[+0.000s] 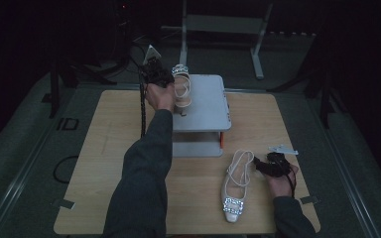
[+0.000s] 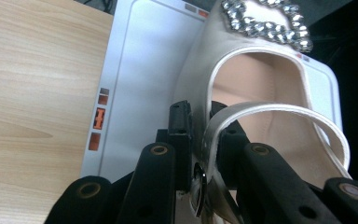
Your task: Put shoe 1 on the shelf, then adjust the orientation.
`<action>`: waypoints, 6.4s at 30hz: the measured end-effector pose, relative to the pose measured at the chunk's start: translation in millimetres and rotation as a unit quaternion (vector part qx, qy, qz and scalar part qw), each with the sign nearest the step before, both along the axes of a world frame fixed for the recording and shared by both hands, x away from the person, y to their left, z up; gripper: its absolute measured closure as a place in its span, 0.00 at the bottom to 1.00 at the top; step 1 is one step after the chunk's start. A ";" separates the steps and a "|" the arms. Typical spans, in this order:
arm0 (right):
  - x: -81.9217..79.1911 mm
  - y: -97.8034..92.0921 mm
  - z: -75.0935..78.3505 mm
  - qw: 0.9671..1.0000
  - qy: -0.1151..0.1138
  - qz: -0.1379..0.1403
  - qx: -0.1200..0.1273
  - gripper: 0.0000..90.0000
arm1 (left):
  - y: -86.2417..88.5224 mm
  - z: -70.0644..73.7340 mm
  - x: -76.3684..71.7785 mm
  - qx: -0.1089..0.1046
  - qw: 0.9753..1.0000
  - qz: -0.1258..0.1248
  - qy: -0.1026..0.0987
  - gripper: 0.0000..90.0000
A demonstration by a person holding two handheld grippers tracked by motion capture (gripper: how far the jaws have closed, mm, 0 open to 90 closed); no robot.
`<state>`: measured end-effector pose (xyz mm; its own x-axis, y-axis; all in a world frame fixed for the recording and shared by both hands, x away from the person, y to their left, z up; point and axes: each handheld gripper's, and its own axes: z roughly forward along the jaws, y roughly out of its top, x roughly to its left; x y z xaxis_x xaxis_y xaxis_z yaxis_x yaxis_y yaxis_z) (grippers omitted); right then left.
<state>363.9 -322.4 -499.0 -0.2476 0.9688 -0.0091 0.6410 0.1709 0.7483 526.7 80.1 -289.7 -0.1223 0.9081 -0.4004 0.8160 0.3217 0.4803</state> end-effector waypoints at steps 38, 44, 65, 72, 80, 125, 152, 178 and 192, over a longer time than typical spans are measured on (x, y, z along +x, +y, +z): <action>0.2 1.0 -0.4 1.000 -0.001 0.000 -0.002 0.43 | 17.4 17.3 -10.1 -0.009 0.990 -0.123 -0.066 0.58; 0.1 1.8 -0.4 1.000 -0.001 0.001 -0.003 0.43 | 34.0 24.9 -22.3 -0.037 0.984 -0.139 -0.103 0.58; -1.7 0.9 2.0 1.000 -0.003 -0.003 0.000 0.43 | 94.1 -6.8 -51.4 -0.022 0.966 -0.176 -0.189 0.56; -6.1 -0.3 15.3 1.000 -0.024 0.001 0.013 0.43 | 105.4 -33.6 -65.5 -0.010 0.962 -0.168 -0.217 0.52; -15.5 -0.2 35.7 0.998 -0.048 0.020 0.038 0.44 | 111.7 -66.3 -82.2 0.010 0.965 -0.150 -0.214 0.49; -19.4 29.7 70.6 0.984 -0.075 0.160 0.025 0.97 | 102.5 -185.9 -147.3 0.085 0.968 -0.143 -0.188 0.47; -39.7 -46.1 81.5 0.993 -0.104 0.049 0.027 0.98 | 97.6 -192.2 -145.8 0.086 0.969 -0.150 -0.179 0.47; -22.0 9.5 71.0 0.976 -0.071 0.198 -0.051 0.43 | 97.7 -196.3 -145.7 0.079 0.970 -0.153 -0.173 0.47; -15.6 15.9 54.1 0.967 -0.031 0.226 -0.116 0.39 | 98.1 -196.0 -146.1 0.077 0.970 -0.153 -0.173 0.47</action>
<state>348.2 -306.5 -445.0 -0.6367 0.7321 -0.2421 0.4163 0.5906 0.6913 380.5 178.3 -485.7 0.2809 0.9327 -0.2261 0.6427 -0.0079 0.7660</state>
